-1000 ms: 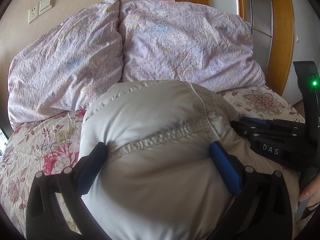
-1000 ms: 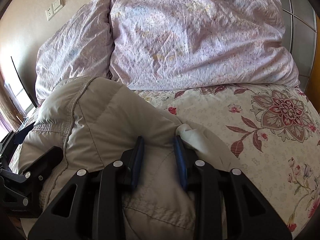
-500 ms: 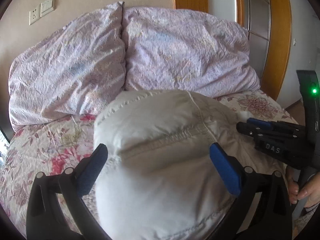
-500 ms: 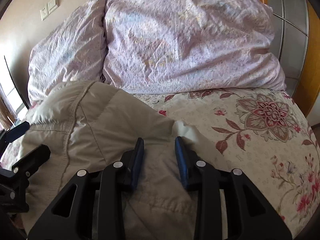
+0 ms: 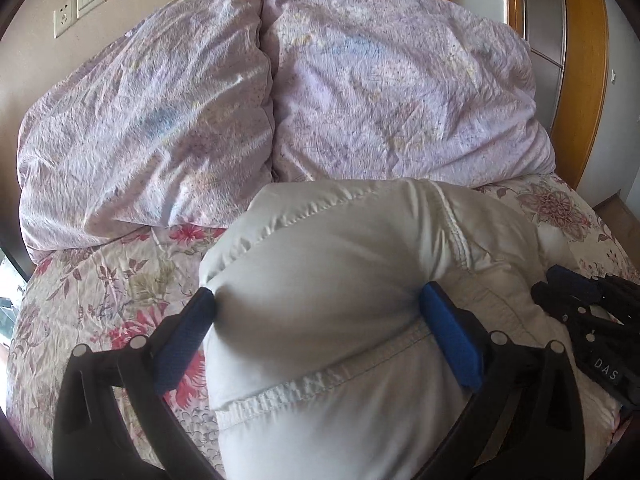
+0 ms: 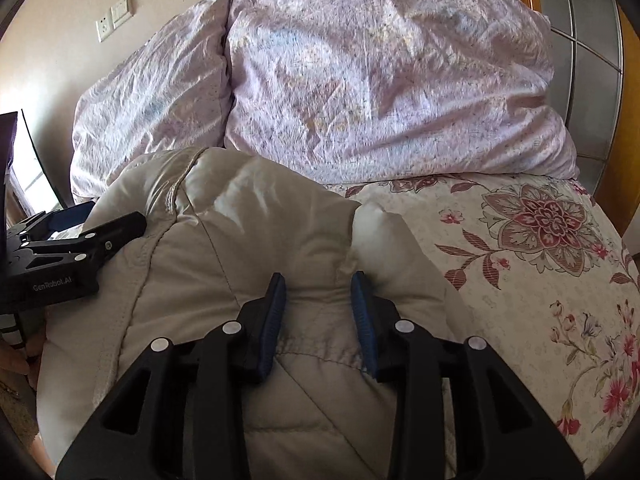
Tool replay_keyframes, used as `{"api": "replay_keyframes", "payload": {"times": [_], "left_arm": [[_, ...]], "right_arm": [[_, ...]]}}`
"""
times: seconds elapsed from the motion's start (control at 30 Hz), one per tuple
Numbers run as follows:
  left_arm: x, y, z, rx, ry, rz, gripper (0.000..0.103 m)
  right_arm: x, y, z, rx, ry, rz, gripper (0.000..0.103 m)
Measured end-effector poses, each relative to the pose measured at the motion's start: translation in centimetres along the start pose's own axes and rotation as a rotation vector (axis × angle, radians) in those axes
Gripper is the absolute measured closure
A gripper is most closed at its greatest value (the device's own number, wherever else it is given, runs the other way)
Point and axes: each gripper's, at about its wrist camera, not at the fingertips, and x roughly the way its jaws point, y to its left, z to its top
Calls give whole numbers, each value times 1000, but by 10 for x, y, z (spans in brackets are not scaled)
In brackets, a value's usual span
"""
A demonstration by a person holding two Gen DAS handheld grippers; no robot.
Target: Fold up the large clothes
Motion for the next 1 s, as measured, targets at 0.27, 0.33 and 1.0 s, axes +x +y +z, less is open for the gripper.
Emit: {"api": "replay_keyframes", "payload": {"times": [0.27, 0.33, 1.0], "left_arm": [[18, -10, -7, 18, -9, 73, 2], [23, -13, -6, 28, 5, 97, 2], [-10, -20, -18, 123, -33, 112, 2]], "right_arm": [[11, 4, -7, -16, -33, -37, 67], [15, 2, -7, -6, -31, -41, 67], [-24, 16, -31, 80, -5, -26, 66]]}}
